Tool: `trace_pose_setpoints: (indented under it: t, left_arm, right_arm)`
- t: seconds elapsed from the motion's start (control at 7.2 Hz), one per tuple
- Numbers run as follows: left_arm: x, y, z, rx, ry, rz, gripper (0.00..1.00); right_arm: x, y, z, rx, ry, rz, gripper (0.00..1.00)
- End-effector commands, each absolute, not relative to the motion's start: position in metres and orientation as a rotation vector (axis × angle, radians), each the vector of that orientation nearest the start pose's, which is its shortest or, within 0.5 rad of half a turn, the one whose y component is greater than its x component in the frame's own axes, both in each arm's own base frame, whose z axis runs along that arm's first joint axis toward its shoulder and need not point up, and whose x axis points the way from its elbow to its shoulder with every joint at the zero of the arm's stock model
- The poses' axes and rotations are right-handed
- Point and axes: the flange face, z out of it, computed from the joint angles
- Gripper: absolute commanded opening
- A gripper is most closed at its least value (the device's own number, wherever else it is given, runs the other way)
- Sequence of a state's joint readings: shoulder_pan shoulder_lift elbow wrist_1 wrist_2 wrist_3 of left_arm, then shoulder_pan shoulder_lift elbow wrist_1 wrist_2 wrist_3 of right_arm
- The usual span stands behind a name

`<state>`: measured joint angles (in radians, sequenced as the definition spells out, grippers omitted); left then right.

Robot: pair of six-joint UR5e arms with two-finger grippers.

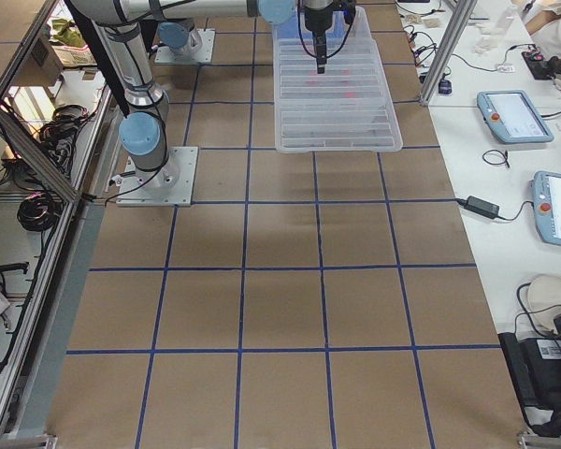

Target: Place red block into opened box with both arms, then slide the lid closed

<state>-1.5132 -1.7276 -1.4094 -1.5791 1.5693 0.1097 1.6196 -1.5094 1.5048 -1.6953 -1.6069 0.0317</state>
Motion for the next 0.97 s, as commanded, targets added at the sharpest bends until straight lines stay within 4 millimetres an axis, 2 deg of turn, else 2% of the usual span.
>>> trace_pose_setpoints:
  t: [0.0, 0.14, 0.42, 0.56, 0.69, 0.83]
  left_arm:
    - [-0.099, -0.532, 0.505, 0.065, 3.138, 0.041, 1.0]
    - [-0.094, -0.531, 0.499, 0.056, 3.141, 0.07, 1.0]
    - [-0.094, -0.513, 0.494, 0.066, 3.137, 0.224, 1.0]
    - [-0.097, -0.514, 0.494, 0.051, 3.142, 0.222, 1.0]
    - [-0.097, -0.515, 0.494, 0.051, 3.143, 0.212, 1.0]
    - [-0.096, -0.517, 0.497, 0.044, 3.144, 0.183, 1.0]
  right_arm:
    - [0.128, -0.531, 0.503, 0.009, 3.178, -0.205, 1.0]
    - [0.084, -0.54, 0.509, 0.035, 3.181, -0.212, 1.0]
    - [-0.009, -0.546, 0.502, -0.059, 3.207, -0.175, 1.0]
    - [-0.061, -0.549, 0.49, -0.119, 3.213, -0.134, 1.0]
    - [-0.116, -0.554, 0.465, -0.148, 3.2, -0.057, 1.0]
    - [-0.148, -0.557, 0.441, -0.119, 3.178, 0.01, 1.0]
